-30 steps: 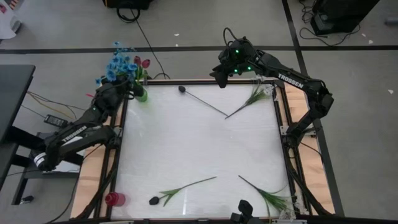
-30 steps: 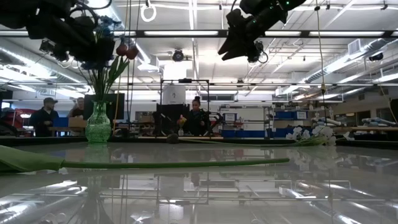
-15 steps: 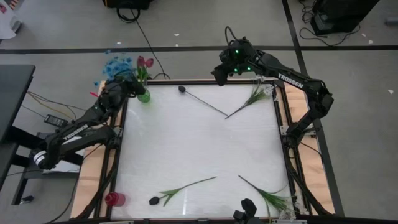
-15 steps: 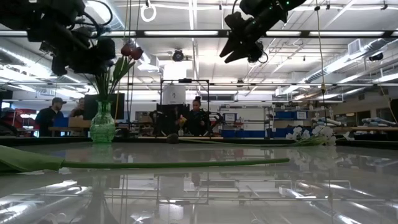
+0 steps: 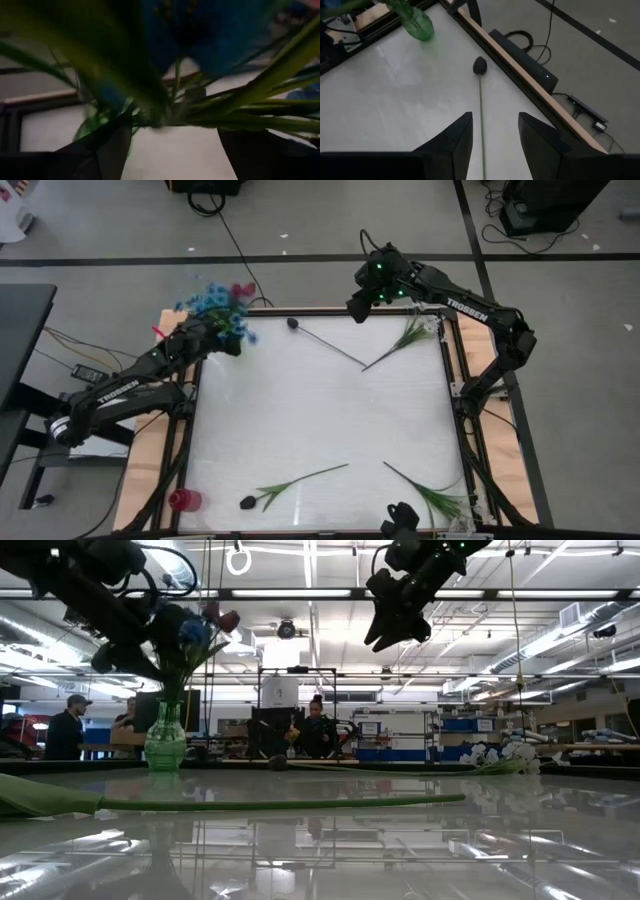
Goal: Sort flowers into vase by color
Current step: Put the blue flowers into the green vase, then adjust the red vase
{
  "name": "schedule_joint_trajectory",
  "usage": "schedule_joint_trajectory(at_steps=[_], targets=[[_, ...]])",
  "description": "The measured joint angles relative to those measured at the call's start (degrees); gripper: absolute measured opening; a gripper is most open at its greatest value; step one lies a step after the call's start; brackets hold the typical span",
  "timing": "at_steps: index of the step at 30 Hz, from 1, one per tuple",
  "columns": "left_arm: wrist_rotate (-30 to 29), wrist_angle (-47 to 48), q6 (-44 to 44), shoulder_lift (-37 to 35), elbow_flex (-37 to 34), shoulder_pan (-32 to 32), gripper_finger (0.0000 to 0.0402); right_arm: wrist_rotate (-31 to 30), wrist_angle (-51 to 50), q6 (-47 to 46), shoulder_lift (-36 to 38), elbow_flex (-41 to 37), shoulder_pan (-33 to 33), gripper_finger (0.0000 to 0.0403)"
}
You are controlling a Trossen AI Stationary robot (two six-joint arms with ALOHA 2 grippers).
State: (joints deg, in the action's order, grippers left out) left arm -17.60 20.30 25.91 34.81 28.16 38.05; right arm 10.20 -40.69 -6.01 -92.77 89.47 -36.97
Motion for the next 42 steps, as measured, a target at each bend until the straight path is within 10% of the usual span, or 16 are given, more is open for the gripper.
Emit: schedule_joint_trajectory(at_steps=[16, 42], targets=[[-8.1, 15.7, -5.6, 0.1, 13.9, 2.0, 0.0295, 0.3, 4.8, -1.6, 0.0, 0.0, 0.8, 0.0167], [19.5, 69.8, -1.4, 11.4, 51.0, 1.8, 0.0264, 0.5, -1.0, -6.3, 0.0, 0.0, 2.5, 0.0167]])
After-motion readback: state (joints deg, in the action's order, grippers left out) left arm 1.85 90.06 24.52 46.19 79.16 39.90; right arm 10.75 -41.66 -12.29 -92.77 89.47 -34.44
